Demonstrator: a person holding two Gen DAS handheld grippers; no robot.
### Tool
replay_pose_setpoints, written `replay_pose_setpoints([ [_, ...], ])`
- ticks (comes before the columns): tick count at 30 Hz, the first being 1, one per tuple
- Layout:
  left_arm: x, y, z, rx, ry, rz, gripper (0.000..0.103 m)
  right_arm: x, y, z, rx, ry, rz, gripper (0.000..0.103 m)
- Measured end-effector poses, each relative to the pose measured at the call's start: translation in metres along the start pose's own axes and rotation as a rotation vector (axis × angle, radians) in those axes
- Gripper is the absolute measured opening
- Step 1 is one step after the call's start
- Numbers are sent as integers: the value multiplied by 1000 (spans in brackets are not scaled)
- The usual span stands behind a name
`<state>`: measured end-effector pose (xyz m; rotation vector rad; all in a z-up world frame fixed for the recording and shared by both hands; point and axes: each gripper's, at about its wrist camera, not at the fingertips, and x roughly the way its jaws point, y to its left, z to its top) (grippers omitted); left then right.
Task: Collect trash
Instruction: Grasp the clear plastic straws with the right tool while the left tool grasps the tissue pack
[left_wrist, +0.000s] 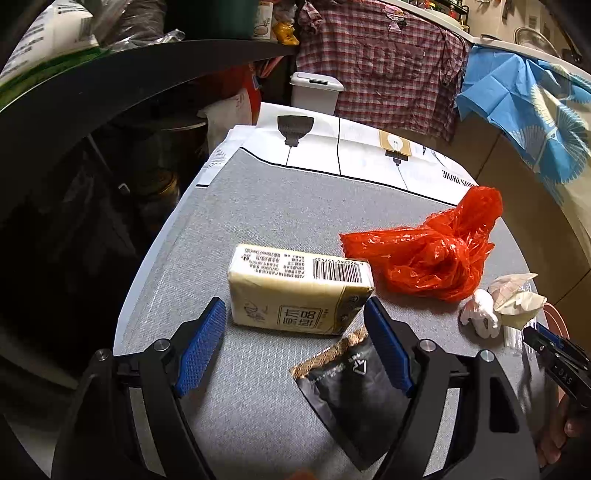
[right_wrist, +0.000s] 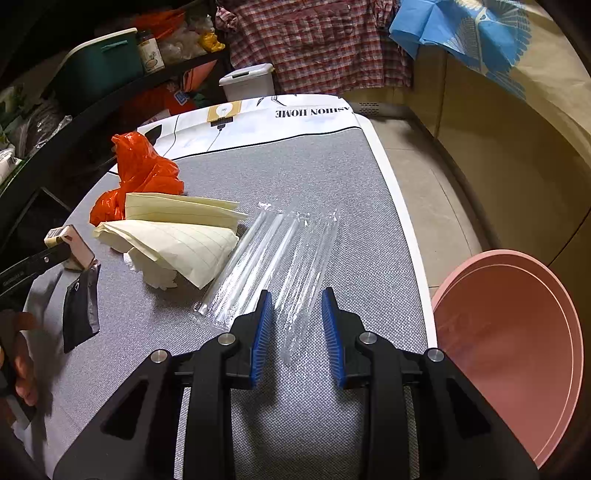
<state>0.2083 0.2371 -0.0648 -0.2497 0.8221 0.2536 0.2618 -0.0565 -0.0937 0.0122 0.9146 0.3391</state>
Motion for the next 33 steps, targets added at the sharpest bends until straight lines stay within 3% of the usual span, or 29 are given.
replay_pose_setpoints([
  [8, 11, 1, 5, -30, 19, -25, 75, 0, -1, -1, -2, 0, -1, 27],
  [17, 14, -2, 10, -38, 9, -14, 75, 0, 6, 1, -13, 6, 11, 3],
  [33, -10, -16, 11, -8, -37, -33, 70, -22, 9, 3, -31, -61, 39, 1],
])
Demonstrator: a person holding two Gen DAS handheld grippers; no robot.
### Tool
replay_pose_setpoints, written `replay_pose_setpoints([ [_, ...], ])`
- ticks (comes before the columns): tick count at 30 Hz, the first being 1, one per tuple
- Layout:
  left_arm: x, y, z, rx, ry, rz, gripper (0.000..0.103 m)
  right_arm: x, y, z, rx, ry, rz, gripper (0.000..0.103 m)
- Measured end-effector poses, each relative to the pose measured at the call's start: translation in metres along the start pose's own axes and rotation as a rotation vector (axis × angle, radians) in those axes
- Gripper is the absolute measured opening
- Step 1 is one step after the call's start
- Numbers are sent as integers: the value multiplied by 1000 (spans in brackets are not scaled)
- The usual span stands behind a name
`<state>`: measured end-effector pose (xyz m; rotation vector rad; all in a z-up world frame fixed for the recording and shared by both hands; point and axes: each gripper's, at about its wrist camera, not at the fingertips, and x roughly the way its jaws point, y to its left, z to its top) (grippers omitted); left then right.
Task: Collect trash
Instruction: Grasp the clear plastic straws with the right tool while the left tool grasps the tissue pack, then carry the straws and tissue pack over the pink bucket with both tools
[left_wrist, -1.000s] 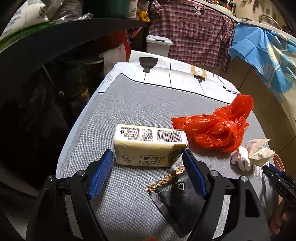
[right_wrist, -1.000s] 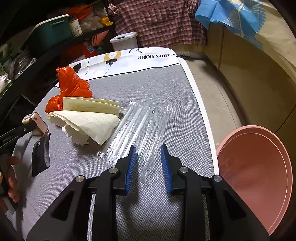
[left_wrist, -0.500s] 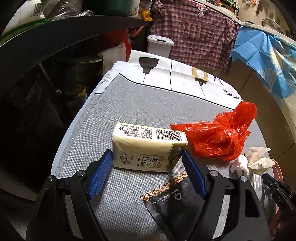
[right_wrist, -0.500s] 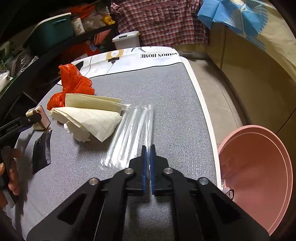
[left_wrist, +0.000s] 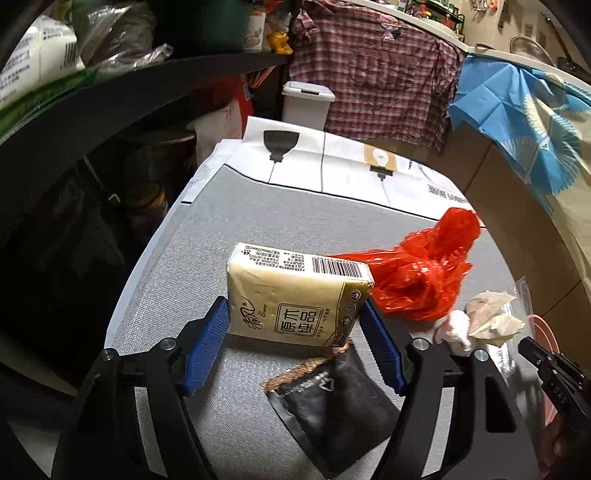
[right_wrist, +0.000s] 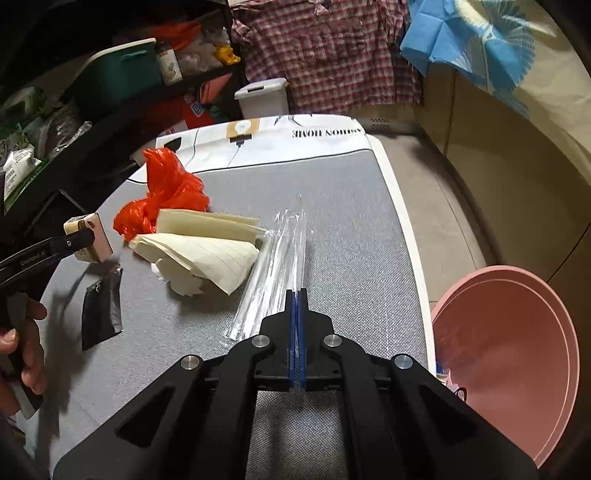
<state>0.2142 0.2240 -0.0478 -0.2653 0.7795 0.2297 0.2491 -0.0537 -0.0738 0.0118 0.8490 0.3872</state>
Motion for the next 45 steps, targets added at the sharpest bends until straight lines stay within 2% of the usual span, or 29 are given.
replay_pose_setpoints([
  [24, -77, -32, -3, 38, -114, -58, 70, -69, 1, 6, -37, -137, -2, 1],
  [36, -113, -47, -9, 60, -161, -96, 70, -129, 2, 8, -40, -231, 19, 1],
  [45, -141, -56, -9, 57, -201, -139, 70, -175, -8, 20, -50, -266, 21, 1],
])
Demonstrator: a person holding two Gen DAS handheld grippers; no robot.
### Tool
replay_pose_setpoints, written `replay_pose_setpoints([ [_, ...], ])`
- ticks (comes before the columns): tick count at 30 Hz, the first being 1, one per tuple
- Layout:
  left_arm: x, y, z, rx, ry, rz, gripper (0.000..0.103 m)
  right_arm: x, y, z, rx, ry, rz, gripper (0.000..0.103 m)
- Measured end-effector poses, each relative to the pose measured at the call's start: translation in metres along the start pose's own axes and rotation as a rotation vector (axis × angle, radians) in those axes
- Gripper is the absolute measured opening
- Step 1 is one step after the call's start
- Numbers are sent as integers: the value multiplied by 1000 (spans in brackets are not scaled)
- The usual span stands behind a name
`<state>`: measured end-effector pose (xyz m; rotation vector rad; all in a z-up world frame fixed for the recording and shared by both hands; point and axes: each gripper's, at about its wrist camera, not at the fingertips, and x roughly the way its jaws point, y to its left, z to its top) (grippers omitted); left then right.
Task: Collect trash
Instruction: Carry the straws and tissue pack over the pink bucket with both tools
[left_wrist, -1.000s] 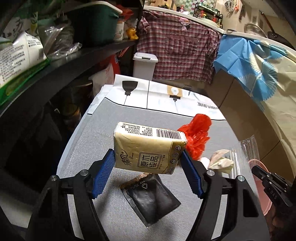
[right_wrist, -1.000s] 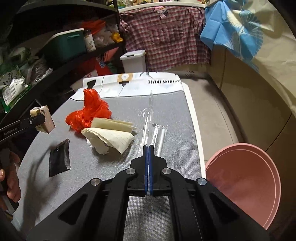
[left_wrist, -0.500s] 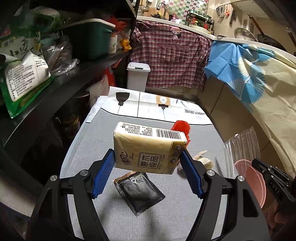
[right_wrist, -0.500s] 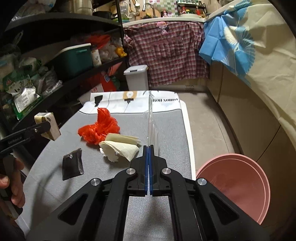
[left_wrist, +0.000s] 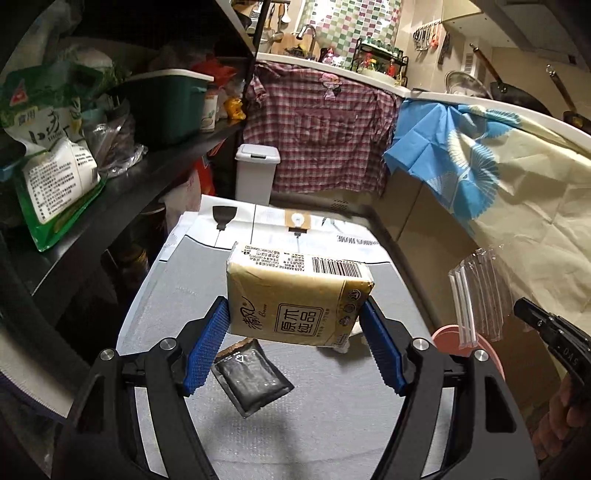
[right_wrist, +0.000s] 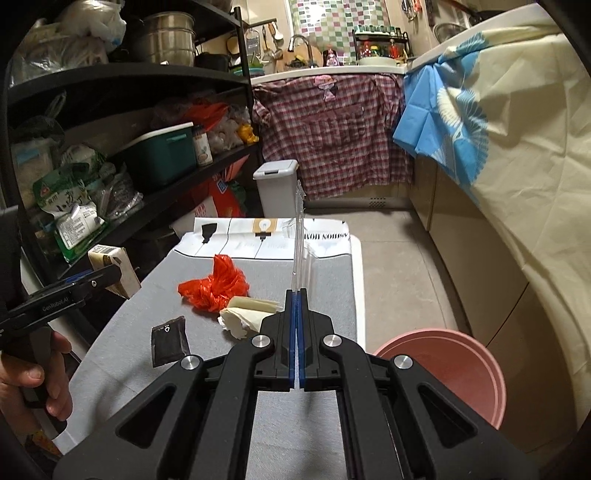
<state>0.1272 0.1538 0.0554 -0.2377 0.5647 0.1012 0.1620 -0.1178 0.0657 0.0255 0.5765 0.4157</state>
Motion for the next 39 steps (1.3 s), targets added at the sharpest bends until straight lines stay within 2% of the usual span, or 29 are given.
replay_pose_setpoints([
  [11, -16, -24, 1, 23, -18, -41, 70, -41, -24, 8, -14, -29, -22, 1],
  [18, -18, -49, 0, 42, -12, -83, 70, -56, -57, 3, 0, -43, -86, 1],
  [27, -2, -101, -6, 82, 24, -166, 70, -55, -104, -16, 79, -32, -173, 1],
  [39, 34, -181, -28, 139, 87, -300, 70, -51, -144, -36, 158, 1, -227, 1],
])
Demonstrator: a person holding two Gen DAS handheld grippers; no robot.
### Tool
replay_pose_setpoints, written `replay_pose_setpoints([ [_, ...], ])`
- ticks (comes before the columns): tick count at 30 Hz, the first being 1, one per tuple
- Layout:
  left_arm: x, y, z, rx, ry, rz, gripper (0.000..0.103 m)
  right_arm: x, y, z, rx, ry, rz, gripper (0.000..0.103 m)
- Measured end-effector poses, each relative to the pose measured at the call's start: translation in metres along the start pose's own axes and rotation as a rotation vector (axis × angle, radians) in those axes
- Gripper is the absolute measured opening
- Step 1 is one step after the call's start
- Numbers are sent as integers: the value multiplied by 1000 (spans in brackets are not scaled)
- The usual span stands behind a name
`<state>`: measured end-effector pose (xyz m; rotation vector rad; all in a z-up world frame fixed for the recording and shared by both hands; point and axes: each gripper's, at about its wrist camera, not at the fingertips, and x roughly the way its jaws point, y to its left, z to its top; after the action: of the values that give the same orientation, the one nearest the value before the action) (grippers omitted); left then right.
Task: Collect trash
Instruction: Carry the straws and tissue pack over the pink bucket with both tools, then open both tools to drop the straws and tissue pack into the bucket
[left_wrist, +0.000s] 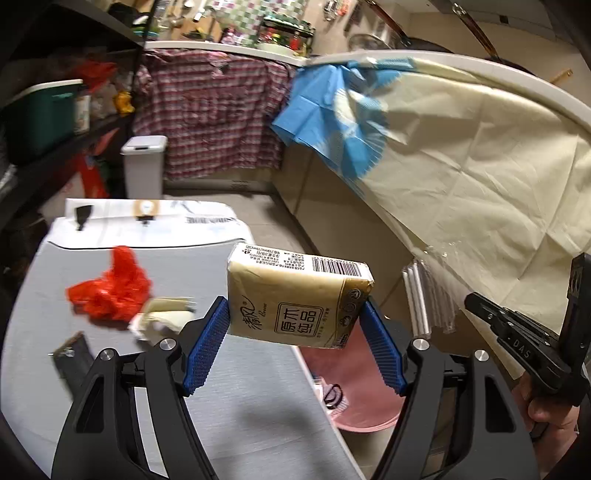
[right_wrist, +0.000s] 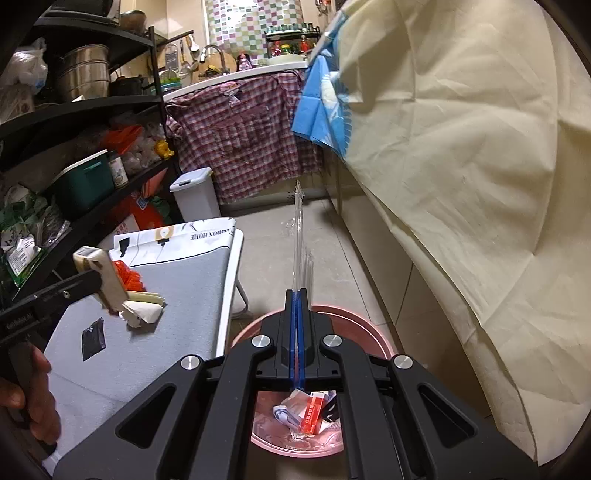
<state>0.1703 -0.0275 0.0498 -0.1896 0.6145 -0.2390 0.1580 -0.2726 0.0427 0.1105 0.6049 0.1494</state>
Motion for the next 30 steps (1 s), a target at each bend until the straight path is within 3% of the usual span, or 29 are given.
replay_pose_setpoints([
  [15, 54, -48, -25, 98, 78, -54, 70, 9, -16, -8, 9, 48, -19, 1],
  [30, 63, -58, -24, 122, 80, -61, 73, 26, -14, -8, -17, 105, -10, 6],
])
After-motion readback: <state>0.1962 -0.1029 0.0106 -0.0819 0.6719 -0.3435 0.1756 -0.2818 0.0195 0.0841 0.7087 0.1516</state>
